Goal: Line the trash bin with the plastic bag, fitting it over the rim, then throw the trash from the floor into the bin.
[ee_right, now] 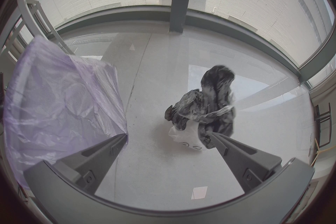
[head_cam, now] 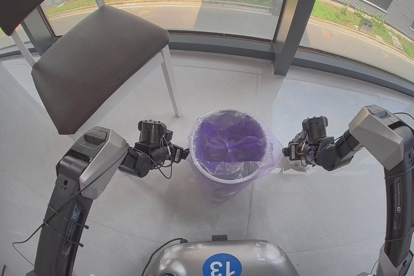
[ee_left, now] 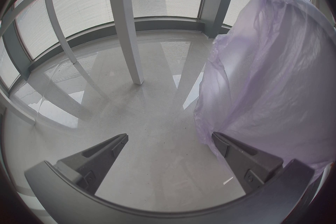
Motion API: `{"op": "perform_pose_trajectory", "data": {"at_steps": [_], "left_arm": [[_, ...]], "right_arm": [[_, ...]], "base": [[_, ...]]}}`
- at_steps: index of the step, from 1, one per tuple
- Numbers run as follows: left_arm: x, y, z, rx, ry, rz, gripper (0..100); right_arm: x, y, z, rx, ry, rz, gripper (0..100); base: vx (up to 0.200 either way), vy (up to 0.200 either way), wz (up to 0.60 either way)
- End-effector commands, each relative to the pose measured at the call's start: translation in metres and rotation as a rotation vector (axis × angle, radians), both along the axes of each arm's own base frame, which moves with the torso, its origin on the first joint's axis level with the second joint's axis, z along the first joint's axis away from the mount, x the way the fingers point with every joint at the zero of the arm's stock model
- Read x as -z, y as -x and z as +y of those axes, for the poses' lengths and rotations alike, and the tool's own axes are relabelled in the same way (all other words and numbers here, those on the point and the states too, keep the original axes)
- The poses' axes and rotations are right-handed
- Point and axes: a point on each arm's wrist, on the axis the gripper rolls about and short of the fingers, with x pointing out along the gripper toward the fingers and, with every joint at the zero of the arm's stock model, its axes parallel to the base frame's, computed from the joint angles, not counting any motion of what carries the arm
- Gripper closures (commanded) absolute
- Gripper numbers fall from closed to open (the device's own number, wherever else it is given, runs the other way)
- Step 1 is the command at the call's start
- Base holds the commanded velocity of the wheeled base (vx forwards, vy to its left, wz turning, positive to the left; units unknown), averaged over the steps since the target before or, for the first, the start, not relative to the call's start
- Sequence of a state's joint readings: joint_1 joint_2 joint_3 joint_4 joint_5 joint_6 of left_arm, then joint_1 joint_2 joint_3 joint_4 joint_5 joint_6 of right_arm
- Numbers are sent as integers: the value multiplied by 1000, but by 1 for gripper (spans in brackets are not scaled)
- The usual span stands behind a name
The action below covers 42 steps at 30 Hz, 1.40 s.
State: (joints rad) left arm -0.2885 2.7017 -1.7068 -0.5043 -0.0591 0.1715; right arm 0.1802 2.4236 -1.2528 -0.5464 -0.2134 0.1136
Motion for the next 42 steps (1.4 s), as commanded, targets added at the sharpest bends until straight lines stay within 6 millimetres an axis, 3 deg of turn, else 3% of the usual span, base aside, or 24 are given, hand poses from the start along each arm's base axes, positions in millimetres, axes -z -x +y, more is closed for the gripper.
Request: {"op": "perform_pose_trajectory", "data": {"at_steps": [1,12,17,21,23,24,29,37,42], "left_arm": [[-9,4,6,-10,3,-2,0],[-17,17,11,-13,13,-26,0],[-14,18,9,-10,17,-39,0],[-11,18,8,-8,16,-36,0],[-10,18,8,-8,16,-35,0],[-9,17,8,-9,17,-34,0],[-2,10,3,-5,41,-29,0],[14,-7,-4,2,18,17,0],[13,-20,-6,-5,15,19,0]], "right_arm": [[-25,11,-2,-1,-8,-44,0],[-39,30,14,-46,-14,-72,0],[-24,38,24,-75,-4,-26,0],[7,28,30,-83,6,18,0],[10,27,30,-83,8,24,0],[23,20,32,-83,10,36,0],[46,8,31,-78,19,57,0],[62,-10,32,-87,18,99,0],[63,-24,29,-74,19,110,0]], "base": [[0,0,0],[0,0,0],[0,0,0],[0,0,0],[0,0,0],[0,0,0],[0,0,0],[0,0,0],[0,0,0]]}}
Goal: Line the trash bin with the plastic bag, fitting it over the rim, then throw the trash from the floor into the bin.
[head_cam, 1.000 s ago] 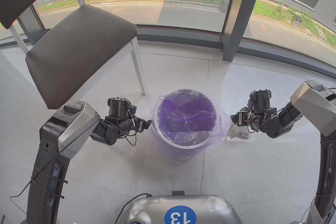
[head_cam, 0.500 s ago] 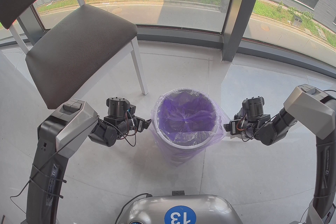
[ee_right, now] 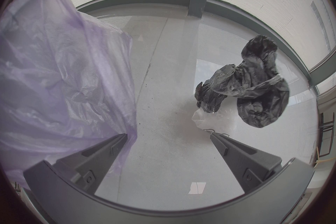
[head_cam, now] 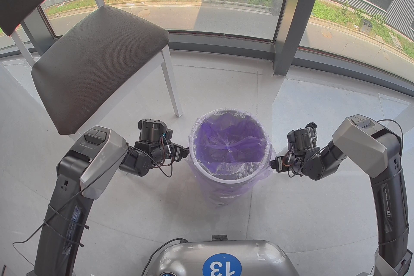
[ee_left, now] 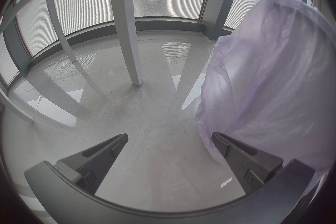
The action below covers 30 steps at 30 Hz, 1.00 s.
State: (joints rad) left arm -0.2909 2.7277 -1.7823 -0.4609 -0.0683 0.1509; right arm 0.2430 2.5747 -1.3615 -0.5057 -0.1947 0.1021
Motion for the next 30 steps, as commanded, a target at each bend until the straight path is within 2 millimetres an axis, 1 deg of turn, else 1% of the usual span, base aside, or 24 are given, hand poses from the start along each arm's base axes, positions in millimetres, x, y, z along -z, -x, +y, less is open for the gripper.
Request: {"op": "perform_pose_trajectory", "data": {"at_steps": [1,3,4,5,6,7,9,11,13,14,15,16,19,20,21,25,26,30], "left_arm": [[14,-13,-2,-7,-9,17,0],[12,-20,-3,-16,-8,9,0],[18,-20,-2,-19,-14,25,0],[18,-20,-2,-19,-14,25,0],[25,-20,2,-30,-22,42,0],[25,-20,2,-29,-23,42,0],[25,-22,7,-43,-22,37,0],[22,-23,10,-58,-15,34,0],[17,-25,14,-72,-11,27,0],[8,-26,16,-81,-1,13,0],[8,-26,16,-81,-1,13,0],[-5,-24,16,-87,14,1,0],[-21,-11,14,-78,35,15,0],[-21,-11,14,-78,35,15,0],[-30,-3,14,-76,53,-3,0],[-35,18,14,-65,72,-45,0],[-33,34,17,-62,73,-46,0],[-34,63,27,-46,100,-39,0]], "right_arm": [[14,-16,-3,12,4,23,0],[14,-25,-6,21,1,9,0],[14,-28,-6,22,0,5,0],[14,-28,-6,22,0,5,0],[10,-36,-9,34,-2,-9,0],[10,-36,-9,34,-2,-8,0],[7,-45,-13,51,-2,-22,0],[3,-48,-18,66,-4,-28,0],[1,-47,-21,72,-6,-26,0],[-4,-46,-23,79,-8,-27,0],[-4,-46,-24,80,-8,-27,0],[-13,-42,-27,86,-9,-33,0],[-33,-34,-29,87,-13,-45,0],[-33,-34,-29,87,-13,-45,0],[-46,-25,-31,87,-13,-45,0],[-63,-4,-29,72,-4,-27,0],[-71,8,-30,66,0,-18,0],[-84,26,-32,62,-2,-40,0]], "base": [[0,0,0],[0,0,0],[0,0,0],[0,0,0],[0,0,0],[0,0,0],[0,0,0],[0,0,0],[0,0,0],[0,0,0],[0,0,0],[0,0,0],[0,0,0],[0,0,0],[0,0,0],[0,0,0],[0,0,0],[0,0,0]]}}
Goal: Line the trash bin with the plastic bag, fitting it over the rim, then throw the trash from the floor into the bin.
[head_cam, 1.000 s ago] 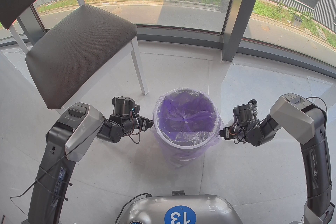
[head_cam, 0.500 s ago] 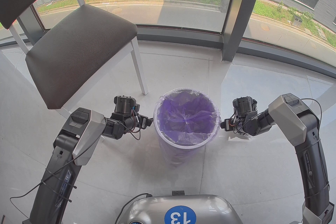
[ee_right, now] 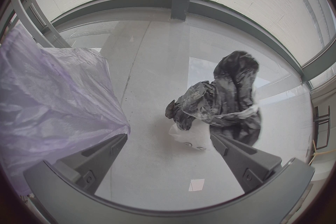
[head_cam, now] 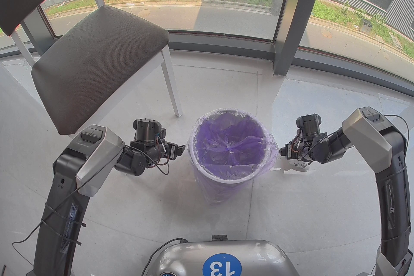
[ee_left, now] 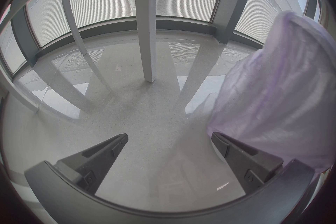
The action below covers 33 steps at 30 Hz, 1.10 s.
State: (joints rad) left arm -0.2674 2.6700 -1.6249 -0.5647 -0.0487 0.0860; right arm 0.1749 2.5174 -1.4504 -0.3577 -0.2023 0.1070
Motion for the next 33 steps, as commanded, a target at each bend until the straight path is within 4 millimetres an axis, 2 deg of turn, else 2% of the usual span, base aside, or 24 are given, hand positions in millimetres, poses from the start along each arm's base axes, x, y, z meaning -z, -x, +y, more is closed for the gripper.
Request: {"op": "perform_pose_trajectory", "data": {"at_steps": [1,3,5,7,8,9,10,12,14,17,20,21,25,28,29,33], "left_arm": [[-37,57,13,24,68,-65,0],[-42,69,18,16,88,-89,0],[-51,88,26,8,105,-143,0],[-63,106,39,-3,120,-190,0],[-63,106,39,-3,120,-190,0],[-76,121,46,4,135,-222,0],[-81,128,48,11,143,-226,0],[-86,133,49,23,150,-231,0],[-99,138,51,45,164,-260,0],[-113,142,59,28,171,-299,0],[-125,146,63,23,176,-326,0],[-134,151,67,15,180,-351,0],[-153,161,71,38,195,-395,0],[-158,165,71,51,200,-405,0],[-158,165,71,51,200,-405,0],[-159,164,71,50,201,-409,0]], "right_arm": [[-54,47,-4,-14,-3,-50,0],[-60,59,-6,-15,-4,-55,0],[-70,82,-1,-36,-3,-56,0],[-78,110,12,-86,-9,-65,0],[-78,110,12,-86,-9,-65,0],[-80,140,30,-150,-5,-61,0],[-78,152,40,-176,3,-57,0],[-75,161,47,-189,19,-52,0],[-65,182,70,-224,68,-38,0],[-52,201,86,-277,85,2,0],[-45,210,96,-296,69,24,0],[-39,213,102,-308,64,44,0],[-22,215,111,-334,85,86,0],[-5,214,119,-354,104,119,0],[-5,214,119,-354,104,119,0],[18,200,140,-366,87,94,0]], "base": [[0,0,0],[0,0,0],[0,0,0],[0,0,0],[0,0,0],[0,0,0],[0,0,0],[0,0,0],[0,0,0],[0,0,0],[0,0,0],[0,0,0],[0,0,0],[0,0,0],[0,0,0],[0,0,0]]}}
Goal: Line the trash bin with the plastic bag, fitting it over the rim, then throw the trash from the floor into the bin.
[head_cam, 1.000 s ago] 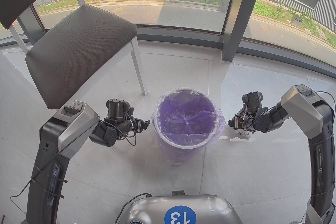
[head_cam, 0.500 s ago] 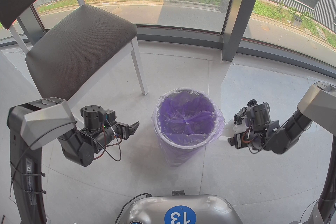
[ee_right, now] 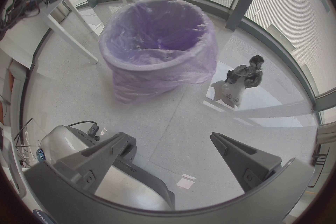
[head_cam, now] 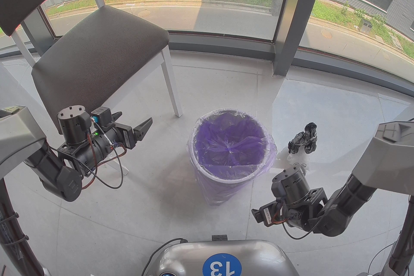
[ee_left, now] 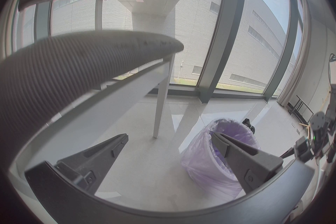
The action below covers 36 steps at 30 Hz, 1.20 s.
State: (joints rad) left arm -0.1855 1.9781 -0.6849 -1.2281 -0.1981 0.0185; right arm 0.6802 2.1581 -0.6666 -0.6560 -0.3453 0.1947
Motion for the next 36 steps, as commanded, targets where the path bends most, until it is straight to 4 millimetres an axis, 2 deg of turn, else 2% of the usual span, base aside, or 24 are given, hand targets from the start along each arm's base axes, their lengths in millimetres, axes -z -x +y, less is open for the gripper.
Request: {"op": "perform_pose_trajectory", "data": {"at_steps": [1,8,16,18,22,32,35,36], "left_arm": [[-13,5,2,1,7,-37,0],[-11,0,3,-5,7,-37,0],[-4,-5,2,-5,5,-23,0],[0,-8,1,-8,7,-40,0],[4,-9,-2,-5,10,-60,0],[2,-6,-5,8,11,-66,0],[2,-6,-6,9,11,-64,0],[3,-6,-6,9,11,-63,0]], "right_arm": [[35,-12,23,-20,4,12,0],[43,-38,48,0,-76,-48,0],[37,-33,72,-3,-157,-55,0],[34,-29,86,4,-200,-42,0],[36,-43,101,46,-223,-60,0],[61,-55,119,70,-177,-63,0],[65,-61,118,94,-163,-76,0],[67,-61,118,94,-159,-74,100]], "base": [[0,0,0],[0,0,0],[0,0,0],[0,0,0],[0,0,0],[0,0,0],[0,0,0],[0,0,0]]}}
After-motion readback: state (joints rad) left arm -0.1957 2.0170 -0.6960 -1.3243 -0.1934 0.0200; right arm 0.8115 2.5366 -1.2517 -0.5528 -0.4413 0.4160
